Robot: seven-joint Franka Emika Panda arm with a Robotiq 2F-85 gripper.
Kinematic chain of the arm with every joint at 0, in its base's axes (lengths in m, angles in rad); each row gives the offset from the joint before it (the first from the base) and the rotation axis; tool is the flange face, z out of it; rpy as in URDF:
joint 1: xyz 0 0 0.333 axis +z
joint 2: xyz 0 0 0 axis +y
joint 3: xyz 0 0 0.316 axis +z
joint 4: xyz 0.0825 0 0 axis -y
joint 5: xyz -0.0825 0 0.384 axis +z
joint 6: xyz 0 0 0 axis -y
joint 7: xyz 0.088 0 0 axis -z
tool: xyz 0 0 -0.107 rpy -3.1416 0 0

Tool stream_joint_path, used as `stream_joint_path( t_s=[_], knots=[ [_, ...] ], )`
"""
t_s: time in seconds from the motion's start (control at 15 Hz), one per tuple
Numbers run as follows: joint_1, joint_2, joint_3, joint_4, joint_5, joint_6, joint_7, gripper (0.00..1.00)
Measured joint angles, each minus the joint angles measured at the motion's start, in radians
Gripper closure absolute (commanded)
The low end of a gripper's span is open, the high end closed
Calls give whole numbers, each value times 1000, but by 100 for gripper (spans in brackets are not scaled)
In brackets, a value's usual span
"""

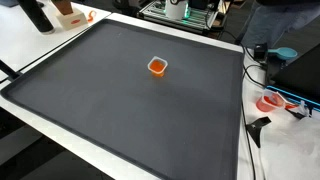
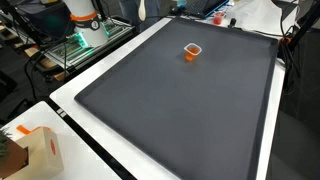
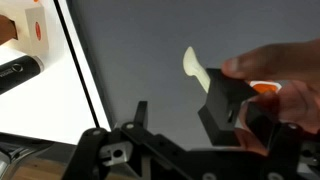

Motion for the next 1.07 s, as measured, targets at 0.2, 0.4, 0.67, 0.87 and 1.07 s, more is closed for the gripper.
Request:
stream_joint_path(
  t_s=[0.2,0.4,0.67,0.87,1.07],
  knots=[
    [0,1,0,-1,0,0,0,0],
    [6,1,-5,2,0,0,0,0],
    [13,0,-11,4,0,0,0,34],
    [19,0,-14,4,1,0,0,58],
    [24,0,-19,4,2,0,0,81]
  ],
)
